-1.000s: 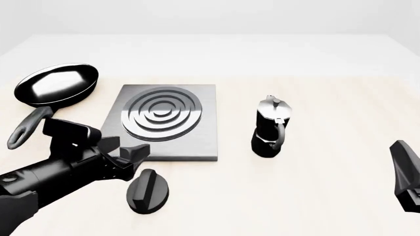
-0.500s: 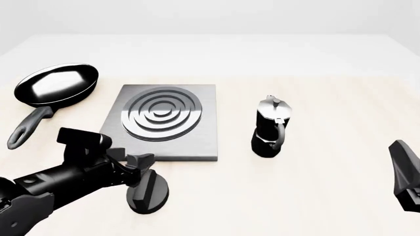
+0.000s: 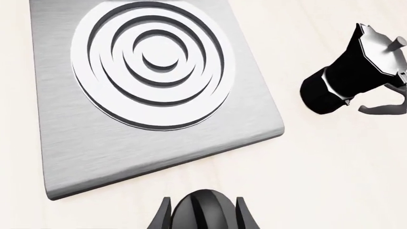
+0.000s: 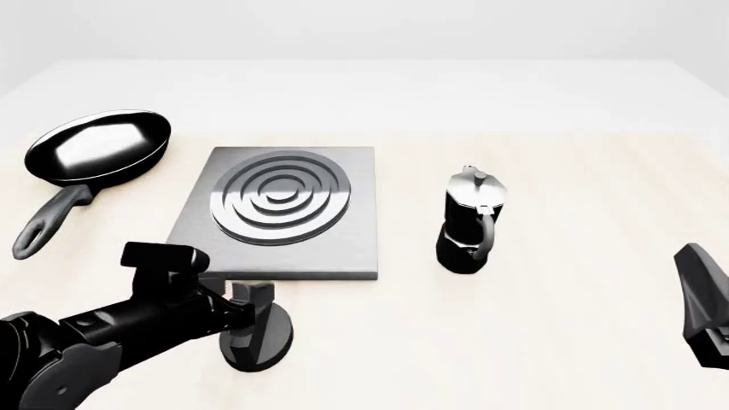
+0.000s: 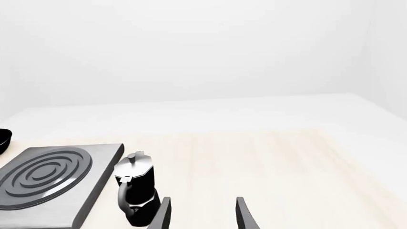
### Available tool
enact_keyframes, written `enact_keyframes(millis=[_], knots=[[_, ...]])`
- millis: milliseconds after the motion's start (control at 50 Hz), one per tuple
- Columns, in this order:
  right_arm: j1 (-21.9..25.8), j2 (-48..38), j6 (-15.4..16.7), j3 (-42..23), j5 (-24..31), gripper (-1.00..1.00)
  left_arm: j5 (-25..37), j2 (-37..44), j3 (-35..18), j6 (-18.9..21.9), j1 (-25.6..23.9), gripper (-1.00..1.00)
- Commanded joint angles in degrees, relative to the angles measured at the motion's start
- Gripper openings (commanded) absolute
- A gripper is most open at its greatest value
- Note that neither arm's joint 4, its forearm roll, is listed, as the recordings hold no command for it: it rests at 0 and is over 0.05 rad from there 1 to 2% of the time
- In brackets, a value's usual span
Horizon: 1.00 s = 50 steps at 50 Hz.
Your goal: Turn on the stove.
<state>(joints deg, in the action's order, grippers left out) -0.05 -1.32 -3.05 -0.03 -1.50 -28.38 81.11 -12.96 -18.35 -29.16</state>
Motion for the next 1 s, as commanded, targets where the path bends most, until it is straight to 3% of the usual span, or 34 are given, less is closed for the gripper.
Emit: enact_keyframes(millis=[20,700,1000], knots=[[0.1,-0.4,-0.1,0.0,-0.3,1.0,-3.0,4.5,0.1,-1.6,0.0,1.0],[0.2,-0.9,-0.1,0.0,-0.7,1.0,-10.5,15.1,0.8,-5.3,0.3,1.0],[0.3,-1.5,-0.1,0.0,-1.1,1.0,-4.1,5.1,1.1,-0.5,8.7,1.0]])
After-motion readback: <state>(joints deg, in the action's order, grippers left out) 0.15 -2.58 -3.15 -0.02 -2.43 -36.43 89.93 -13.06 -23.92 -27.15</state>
